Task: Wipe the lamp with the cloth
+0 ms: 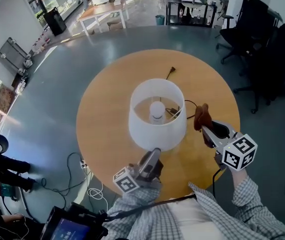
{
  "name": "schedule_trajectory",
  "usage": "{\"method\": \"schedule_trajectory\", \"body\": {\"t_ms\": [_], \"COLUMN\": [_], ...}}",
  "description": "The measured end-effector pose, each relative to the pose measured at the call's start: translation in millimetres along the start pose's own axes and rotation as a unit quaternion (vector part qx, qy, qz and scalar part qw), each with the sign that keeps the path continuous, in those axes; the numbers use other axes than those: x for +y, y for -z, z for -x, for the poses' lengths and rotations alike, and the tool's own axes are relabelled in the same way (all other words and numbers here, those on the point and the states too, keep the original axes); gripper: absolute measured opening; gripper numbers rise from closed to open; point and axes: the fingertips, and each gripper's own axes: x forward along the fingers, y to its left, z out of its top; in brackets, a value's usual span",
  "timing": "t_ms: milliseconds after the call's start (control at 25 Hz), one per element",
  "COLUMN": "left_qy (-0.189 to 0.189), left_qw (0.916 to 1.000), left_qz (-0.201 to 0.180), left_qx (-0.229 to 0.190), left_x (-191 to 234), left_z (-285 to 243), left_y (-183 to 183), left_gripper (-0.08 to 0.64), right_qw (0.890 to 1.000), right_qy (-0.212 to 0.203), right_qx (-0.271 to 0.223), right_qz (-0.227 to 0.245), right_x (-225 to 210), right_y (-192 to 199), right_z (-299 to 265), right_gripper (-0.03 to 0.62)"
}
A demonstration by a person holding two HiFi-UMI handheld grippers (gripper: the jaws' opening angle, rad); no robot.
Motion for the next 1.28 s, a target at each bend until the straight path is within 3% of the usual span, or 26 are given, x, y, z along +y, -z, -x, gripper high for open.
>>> {"method": "schedule_trajectory", "body": {"t_ms": [200,360,720,840,1120,1280], "left_qy": [-0.002,-0.005,-0.003,-0.002,0.001,0.002], "left_qw": [1.0,1.0,1.0,0.9999,1.0,1.0], "left_qz": [-0.003,-0.005,-0.008,-0.011,-0.008,-0.007], "left_qx": [-0.001,0.0,0.001,0.001,-0.001,-0.001], "left_x": [0.2,-3.4,0.0,0.8,-4.1,-3.1], "left_z": [-1.4,-1.1,-4.6,-4.0,-1.3,-2.9], "left_y": [0.9,0.1,5.9,11.2,0.8,0.5], "left_gripper": [0.103,0.103,0.103,0.103,0.103,0.103], "right_qw": [0.992,0.985,0.988,0.988,0.976,0.967], "right_qy": [-0.05,-0.088,-0.094,-0.11,-0.203,-0.252], "right_qx": [-0.116,-0.15,-0.082,-0.059,-0.06,-0.022], "right_qz": [0.014,0.006,-0.093,-0.095,-0.044,-0.01], "right_x": [25.6,44.9,8.2,0.3,17.0,22.1], "right_y": [-103.6,-133.2,-55.6,-41.0,-104.8,-128.4], "right_z": [0.5,-10.9,-60.1,-63.2,-85.6,-112.8], "right_gripper": [0.095,0.097,0.097,0.098,0.098,0.098]}}
